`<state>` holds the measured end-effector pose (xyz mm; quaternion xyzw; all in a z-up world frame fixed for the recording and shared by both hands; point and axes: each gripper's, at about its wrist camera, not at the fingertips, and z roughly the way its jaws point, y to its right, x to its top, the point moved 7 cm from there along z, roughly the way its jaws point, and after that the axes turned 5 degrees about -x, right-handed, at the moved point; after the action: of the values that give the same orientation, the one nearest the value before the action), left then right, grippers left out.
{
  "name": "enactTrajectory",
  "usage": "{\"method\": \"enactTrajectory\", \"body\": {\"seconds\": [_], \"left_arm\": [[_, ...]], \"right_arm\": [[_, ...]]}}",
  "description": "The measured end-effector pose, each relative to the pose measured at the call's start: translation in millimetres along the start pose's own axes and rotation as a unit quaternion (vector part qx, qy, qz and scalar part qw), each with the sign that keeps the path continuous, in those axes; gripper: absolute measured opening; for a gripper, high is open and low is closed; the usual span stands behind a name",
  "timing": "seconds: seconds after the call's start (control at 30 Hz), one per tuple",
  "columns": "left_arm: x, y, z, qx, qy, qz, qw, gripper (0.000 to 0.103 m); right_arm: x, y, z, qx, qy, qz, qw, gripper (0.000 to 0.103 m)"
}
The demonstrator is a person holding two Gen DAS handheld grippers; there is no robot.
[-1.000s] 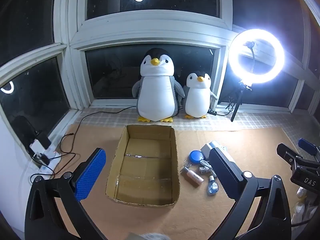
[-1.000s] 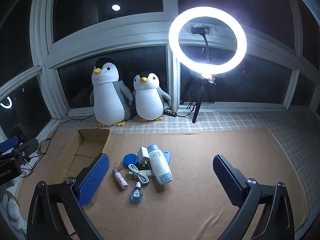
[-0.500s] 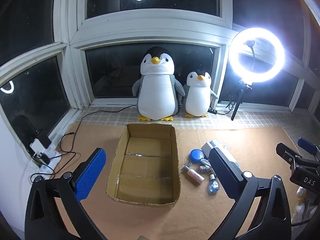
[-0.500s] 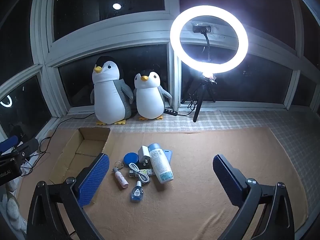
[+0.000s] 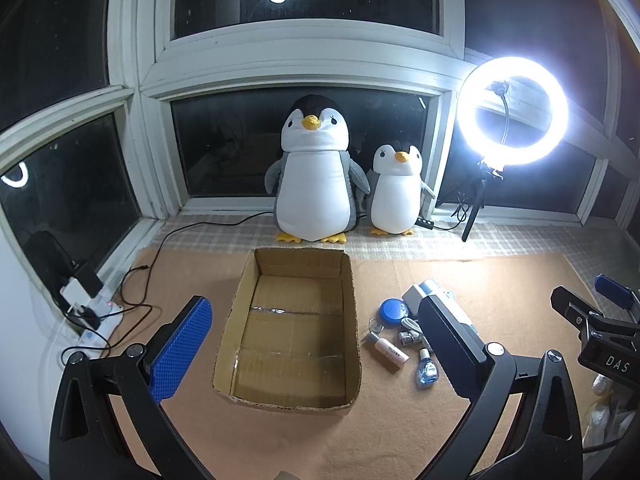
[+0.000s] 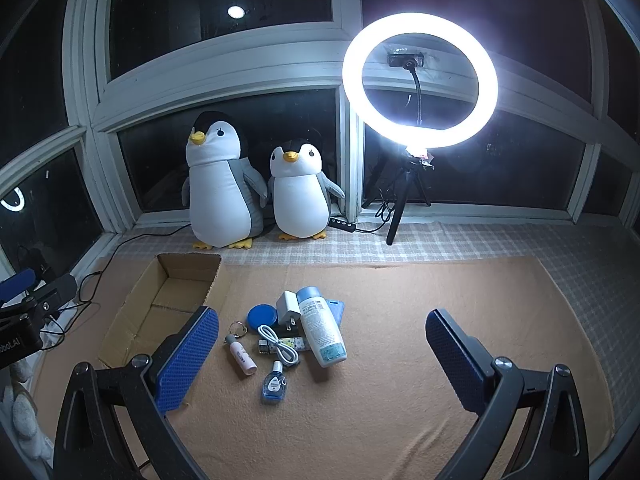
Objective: Organize rigid objects
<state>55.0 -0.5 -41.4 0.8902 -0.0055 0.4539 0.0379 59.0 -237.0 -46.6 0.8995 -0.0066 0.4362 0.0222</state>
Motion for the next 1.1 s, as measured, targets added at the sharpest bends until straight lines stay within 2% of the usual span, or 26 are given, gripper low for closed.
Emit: {"method": "enactTrajectory", "body": {"seconds": [1.1], "left_arm": [[-1.4,0.6,3.2,-0.003,-0.004,0.002,1.0,0.103]], "right_arm": [[-3.7,-3.4,3.1,0.004,-0.011,-0.002,1.0,0.102]]}}
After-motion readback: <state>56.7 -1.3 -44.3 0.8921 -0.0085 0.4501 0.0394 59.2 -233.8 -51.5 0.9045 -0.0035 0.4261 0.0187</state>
